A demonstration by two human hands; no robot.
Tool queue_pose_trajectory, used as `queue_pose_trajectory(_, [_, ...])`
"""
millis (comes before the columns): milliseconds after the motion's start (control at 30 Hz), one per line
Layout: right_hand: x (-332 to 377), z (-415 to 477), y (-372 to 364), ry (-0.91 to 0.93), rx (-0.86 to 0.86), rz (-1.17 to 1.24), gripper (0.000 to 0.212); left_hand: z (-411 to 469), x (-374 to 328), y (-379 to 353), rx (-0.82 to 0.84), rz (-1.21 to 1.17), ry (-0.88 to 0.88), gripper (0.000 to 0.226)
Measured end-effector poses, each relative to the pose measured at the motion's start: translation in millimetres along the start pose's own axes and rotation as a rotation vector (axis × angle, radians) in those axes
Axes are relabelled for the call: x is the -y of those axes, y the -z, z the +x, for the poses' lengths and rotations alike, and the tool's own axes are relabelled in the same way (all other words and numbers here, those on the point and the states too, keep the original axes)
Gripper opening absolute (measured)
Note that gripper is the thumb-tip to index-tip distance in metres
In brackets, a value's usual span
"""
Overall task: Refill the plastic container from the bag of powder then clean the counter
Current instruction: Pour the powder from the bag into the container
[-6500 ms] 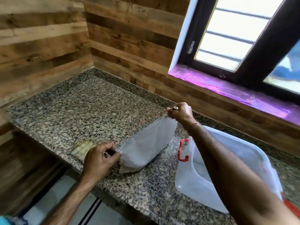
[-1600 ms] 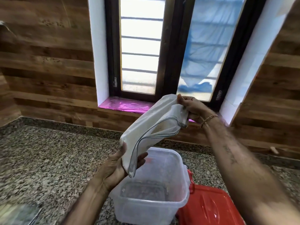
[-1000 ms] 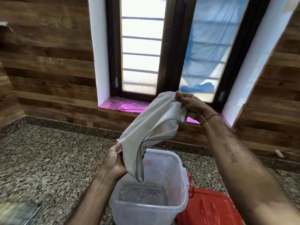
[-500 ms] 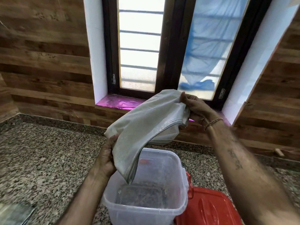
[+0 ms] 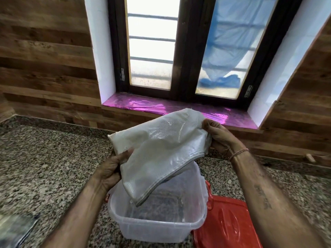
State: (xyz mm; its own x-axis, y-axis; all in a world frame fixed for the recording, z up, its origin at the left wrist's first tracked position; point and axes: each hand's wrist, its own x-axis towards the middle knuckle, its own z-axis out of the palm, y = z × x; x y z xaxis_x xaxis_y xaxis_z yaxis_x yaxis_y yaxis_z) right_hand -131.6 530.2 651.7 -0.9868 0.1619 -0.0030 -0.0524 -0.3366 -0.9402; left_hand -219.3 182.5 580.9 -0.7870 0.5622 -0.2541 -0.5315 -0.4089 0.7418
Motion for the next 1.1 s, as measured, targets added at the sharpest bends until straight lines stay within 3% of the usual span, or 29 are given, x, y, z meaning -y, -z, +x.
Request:
queue_pose_trajectory(100, [-14.9,-10.3,-3.4,-0.015,-0.014,0.039,0.023,2.9,1.1,4.8,0.005,0.104,-0.085,0.064])
queue_pose_trajectory(233, [-33.8,-18.3,-8.2,-0.015,-0.041,0.039,0.026,5.2,-0.9,6.6,0.011,0.141,-0.115,0.074])
queue_pose_trajectory(533, [-60.9,-38.8,-20.3,0.025,-0.100,0.128,0.030,9.6,-0.8,8.6,-0.003,0.221,-0.136,0.064])
queue_pose_trajectory(633, [-78.3,-49.0,-20.3,0.045,-0.108,0.169,0.020,7.8,2.3,12.0,0.007,0.259,-0.163,0.068])
queue_pose_trajectory(767, [-97.0,-56.9,-14.3,0.043,-0.099,0.149,0.040,6.8,3.7,16.5,0.029,0.344,-0.201,0.074])
queue_pose_trajectory(933, [-87.0,-58.6,-23.3,0.039,-0.041,0.102,0.085,3.1,4.5,20.4,0.053,0.367,-0.220,0.078])
queue_pose_trajectory(1100, [-96.5,-58.4,-31.3,0.087,-0.156,0.089,0.098,1.5,5.8,24.3,0.099,0.335,-0.235,0.094])
